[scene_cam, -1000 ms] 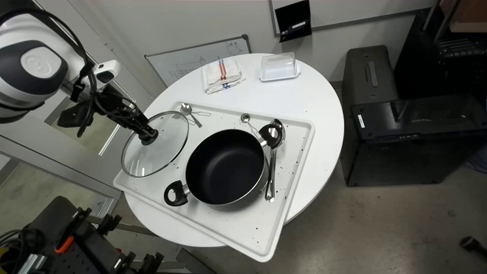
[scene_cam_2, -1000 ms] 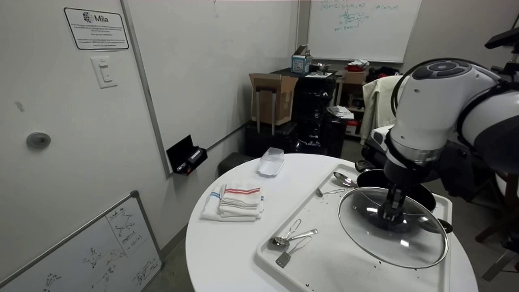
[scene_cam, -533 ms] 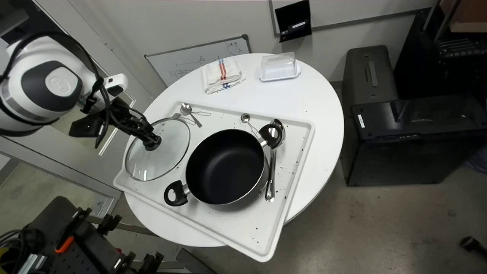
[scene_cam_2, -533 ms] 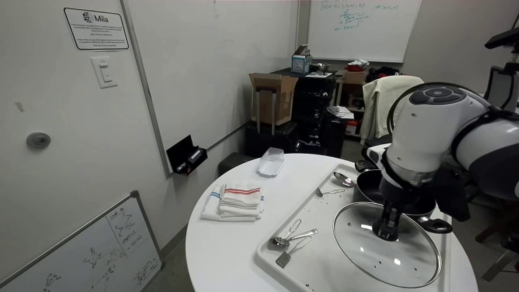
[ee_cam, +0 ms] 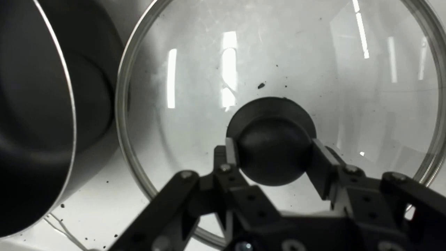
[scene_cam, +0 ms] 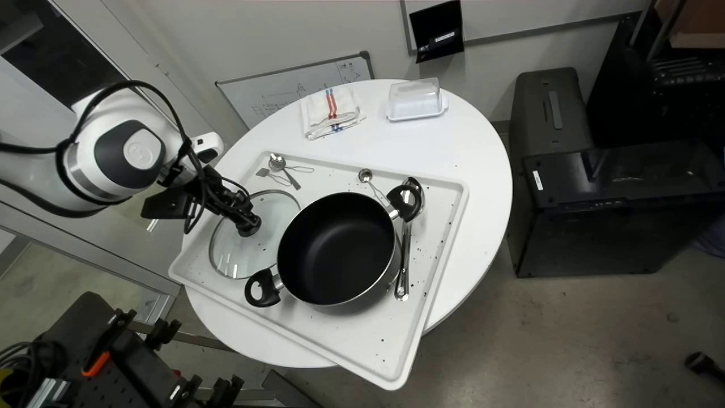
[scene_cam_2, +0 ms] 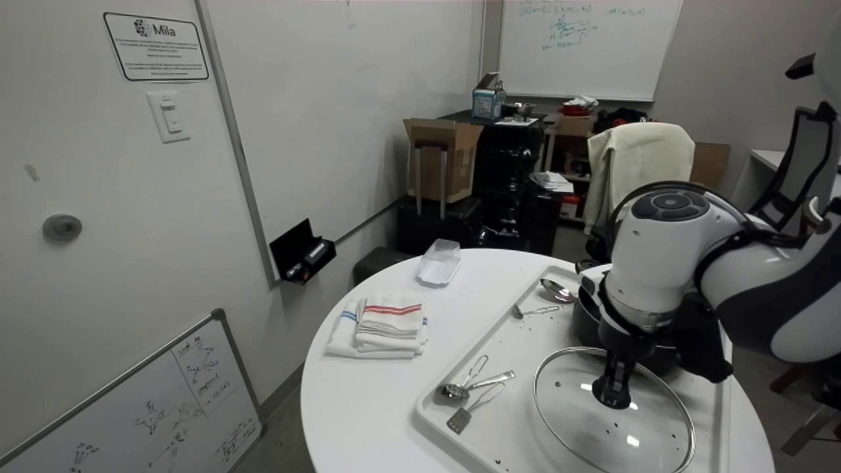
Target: Remove the lid from the black pot and put it on the white tray
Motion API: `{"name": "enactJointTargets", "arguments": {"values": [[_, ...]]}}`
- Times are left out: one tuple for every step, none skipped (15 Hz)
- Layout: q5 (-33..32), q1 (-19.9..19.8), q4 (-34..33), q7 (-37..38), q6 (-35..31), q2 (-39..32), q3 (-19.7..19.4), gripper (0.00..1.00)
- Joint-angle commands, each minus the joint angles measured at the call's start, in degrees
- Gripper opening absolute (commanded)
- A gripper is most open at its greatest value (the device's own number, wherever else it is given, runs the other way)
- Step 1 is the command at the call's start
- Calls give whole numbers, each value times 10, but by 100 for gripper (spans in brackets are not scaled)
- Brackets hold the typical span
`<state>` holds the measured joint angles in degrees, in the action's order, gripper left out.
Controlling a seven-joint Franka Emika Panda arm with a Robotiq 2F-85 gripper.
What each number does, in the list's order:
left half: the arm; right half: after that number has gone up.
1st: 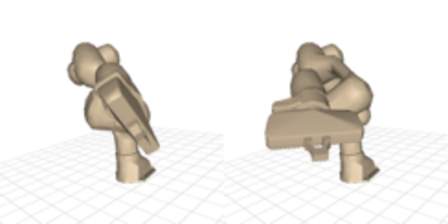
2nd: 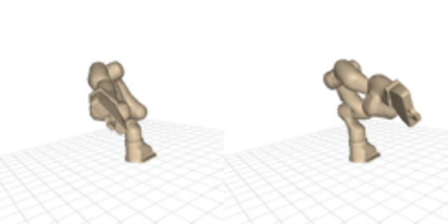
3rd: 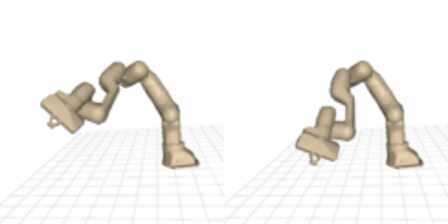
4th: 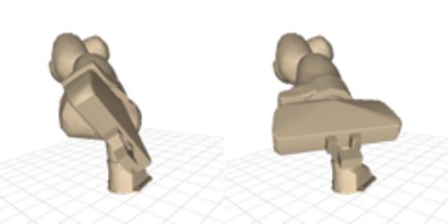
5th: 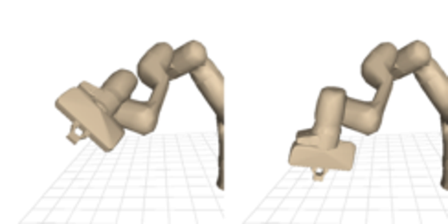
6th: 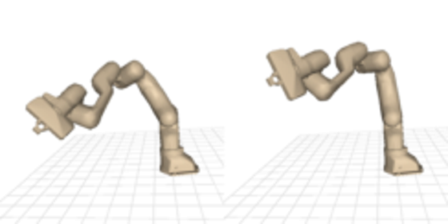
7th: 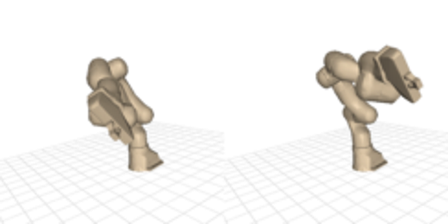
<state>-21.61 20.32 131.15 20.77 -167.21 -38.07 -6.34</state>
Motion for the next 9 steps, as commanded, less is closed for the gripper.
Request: {"name": "enactJointTargets", "arguments": {"values": [[32,9,-41,-40,-13,-42,-10,25],[38,8,-47,-44,-12,-50,-9,25],[43,8,-54,-50,-11,-56,-9,25],[49,7,-59,-56,-10,-62,-7,25],[54,7,-64,-59,-10,-66,-8,25],[60,6,-68,-64,-9,-70,-7,25],[65,5,-69,-69,-9,-71,-4,25],[68,4,-70,-73,-8,-72,-3,25],[71,4,-69,-76,-7,-71,-2,43]]}}
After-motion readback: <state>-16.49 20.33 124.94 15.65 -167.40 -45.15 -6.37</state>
